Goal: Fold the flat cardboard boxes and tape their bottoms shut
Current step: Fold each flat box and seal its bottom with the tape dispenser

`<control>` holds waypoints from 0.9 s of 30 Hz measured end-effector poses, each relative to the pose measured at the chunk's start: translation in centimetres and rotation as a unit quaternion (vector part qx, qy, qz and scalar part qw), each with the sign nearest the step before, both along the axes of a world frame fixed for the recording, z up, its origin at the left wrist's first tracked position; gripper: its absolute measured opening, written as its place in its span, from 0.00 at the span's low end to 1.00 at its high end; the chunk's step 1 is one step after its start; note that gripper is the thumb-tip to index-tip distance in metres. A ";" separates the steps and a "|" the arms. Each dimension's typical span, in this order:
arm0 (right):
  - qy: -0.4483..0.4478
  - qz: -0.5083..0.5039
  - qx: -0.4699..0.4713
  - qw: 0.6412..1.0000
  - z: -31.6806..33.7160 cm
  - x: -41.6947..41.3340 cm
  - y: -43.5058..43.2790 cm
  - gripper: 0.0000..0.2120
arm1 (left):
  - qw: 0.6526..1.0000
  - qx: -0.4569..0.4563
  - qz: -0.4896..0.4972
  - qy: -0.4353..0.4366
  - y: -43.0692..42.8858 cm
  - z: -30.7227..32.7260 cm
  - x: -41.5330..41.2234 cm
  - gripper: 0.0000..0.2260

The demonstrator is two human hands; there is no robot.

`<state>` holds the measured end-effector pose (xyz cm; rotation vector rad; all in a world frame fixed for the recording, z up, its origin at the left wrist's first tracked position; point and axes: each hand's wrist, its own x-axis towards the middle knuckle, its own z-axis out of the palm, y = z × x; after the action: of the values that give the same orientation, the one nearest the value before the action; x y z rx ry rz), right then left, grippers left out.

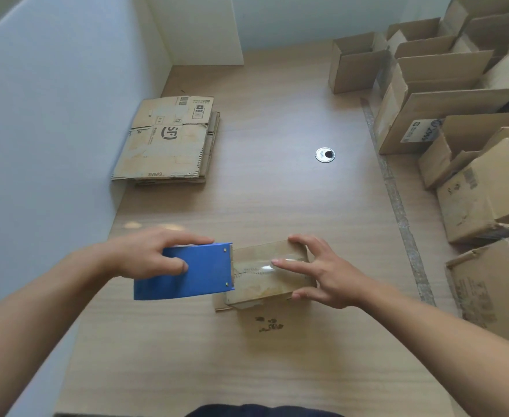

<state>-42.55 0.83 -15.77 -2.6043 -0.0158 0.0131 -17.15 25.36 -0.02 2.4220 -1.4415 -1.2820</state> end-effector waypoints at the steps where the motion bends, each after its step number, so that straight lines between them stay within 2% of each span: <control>1: 0.017 0.003 -0.020 1.000 0.4 0.1 -0.1 0.30 | 1.000 0.001 0.007 0.010 0.3 0.1 0.4 0.25; 12: 0.112 0.021 -0.100 0.989 2.3 0.4 0.0 0.34 | 0.989 0.054 0.089 0.107 3.5 0.1 2.8 0.25; 21: 0.176 0.034 -0.154 0.972 4.3 1.2 0.9 0.37 | 0.975 0.102 0.156 0.121 7.4 -2.5 4.9 0.25; 27: 0.214 0.019 -0.176 0.961 4.9 1.2 1.7 0.35 | 0.976 0.114 0.156 0.095 6.7 -5.4 4.0 0.23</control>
<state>-41.33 2.50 -10.84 -2.8948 0.0988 0.6455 -13.14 32.11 -5.41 2.4466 -0.8652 -1.6173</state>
